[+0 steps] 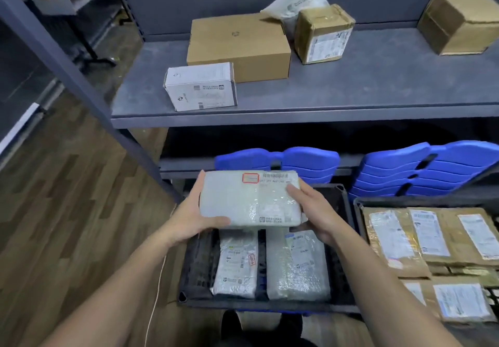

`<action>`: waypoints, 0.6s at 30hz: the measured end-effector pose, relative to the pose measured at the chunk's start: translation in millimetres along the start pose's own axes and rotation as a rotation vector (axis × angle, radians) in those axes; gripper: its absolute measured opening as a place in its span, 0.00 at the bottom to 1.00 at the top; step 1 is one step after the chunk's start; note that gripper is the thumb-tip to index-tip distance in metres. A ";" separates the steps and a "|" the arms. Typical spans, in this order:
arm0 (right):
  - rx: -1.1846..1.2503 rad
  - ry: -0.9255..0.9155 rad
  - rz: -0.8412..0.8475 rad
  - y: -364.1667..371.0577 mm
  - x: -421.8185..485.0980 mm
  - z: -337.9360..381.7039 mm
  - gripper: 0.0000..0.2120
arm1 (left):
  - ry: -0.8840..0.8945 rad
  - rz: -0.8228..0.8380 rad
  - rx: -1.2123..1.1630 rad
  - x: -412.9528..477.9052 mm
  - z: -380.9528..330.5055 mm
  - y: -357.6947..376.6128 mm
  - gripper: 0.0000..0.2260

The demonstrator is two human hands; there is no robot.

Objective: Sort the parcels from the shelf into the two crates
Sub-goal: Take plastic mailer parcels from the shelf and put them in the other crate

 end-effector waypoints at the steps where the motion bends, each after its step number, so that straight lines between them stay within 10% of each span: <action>1: 0.001 0.011 0.009 -2.1 3.4 -7.1 0.10 | 0.006 0.002 -0.002 3.1 5.0 6.1 0.42; 18: 0.039 0.155 0.079 -9.3 53.3 -52.1 0.12 | -0.274 -0.182 0.210 14.4 60.4 27.1 0.56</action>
Point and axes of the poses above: each hand's wrist, its own x-axis towards the middle knuckle, its own y-axis out of the palm, z = x × y, the point moved 2 cm from there along x, towards the middle knuckle, and after that the axes turned 5 degrees about -z, right-handed, at the moved point
